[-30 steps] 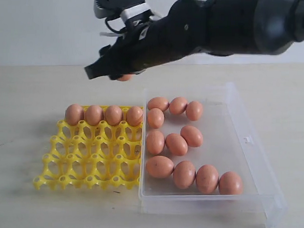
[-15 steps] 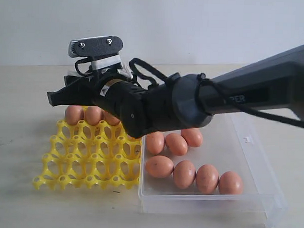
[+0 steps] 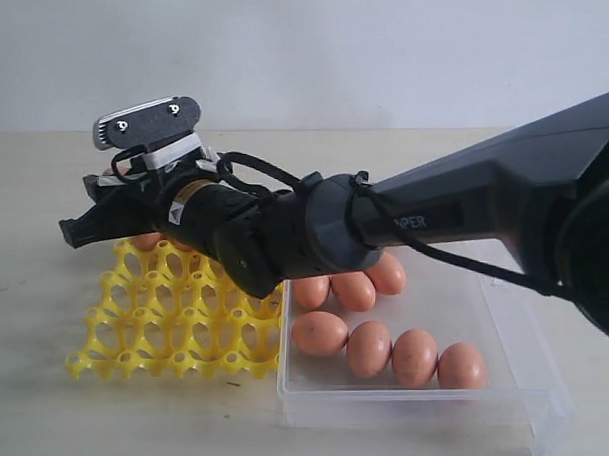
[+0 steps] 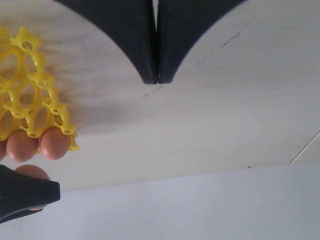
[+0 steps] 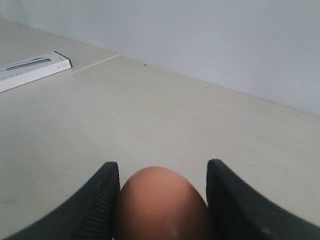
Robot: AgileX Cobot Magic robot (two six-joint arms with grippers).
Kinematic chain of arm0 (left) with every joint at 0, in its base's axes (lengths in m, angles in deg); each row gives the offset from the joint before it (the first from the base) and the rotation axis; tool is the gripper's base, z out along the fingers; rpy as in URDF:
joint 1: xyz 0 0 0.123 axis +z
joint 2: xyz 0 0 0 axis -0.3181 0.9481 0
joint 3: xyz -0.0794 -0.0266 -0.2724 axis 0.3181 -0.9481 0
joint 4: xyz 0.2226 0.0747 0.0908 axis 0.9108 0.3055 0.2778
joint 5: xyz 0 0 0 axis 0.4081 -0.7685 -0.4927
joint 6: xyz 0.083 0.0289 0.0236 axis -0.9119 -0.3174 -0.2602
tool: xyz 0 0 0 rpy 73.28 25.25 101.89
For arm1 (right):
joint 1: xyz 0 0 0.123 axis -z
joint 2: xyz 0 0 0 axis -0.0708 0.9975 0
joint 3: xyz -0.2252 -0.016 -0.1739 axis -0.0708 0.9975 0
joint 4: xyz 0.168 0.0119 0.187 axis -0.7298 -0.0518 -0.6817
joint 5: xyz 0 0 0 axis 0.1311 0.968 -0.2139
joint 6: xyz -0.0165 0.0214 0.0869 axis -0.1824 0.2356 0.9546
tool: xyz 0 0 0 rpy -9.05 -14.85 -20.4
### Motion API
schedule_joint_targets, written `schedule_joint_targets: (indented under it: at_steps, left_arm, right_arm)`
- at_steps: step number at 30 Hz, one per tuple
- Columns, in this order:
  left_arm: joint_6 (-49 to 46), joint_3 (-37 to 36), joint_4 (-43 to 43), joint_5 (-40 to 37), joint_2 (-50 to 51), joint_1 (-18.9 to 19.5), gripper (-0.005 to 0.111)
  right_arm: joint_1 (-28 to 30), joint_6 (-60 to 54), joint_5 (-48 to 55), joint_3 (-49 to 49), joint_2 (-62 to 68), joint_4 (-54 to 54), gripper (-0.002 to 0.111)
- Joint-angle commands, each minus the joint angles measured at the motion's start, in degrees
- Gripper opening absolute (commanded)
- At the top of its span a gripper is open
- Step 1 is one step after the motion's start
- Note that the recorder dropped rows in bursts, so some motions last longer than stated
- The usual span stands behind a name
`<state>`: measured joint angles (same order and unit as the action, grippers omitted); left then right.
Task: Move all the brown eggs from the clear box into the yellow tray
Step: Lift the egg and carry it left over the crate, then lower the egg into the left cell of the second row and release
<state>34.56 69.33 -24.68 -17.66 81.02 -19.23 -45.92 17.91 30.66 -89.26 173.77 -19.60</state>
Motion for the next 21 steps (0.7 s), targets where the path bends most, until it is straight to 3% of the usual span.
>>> schedule_joint_targets:
  at_steps: [1, 21]
  left_arm:
    - [0.2, 0.2, -0.2, 0.6, -0.3, 0.1, 0.0]
    - [0.2, 0.2, -0.2, 0.6, -0.3, 0.1, 0.0]
  right_arm:
    - [-0.3, 0.4, 2.5, -2.8, 1.9, 1.0, 0.0]
    - [-0.6, 0.1, 7.3, -3.0, 4.7, 1.3, 0.0]
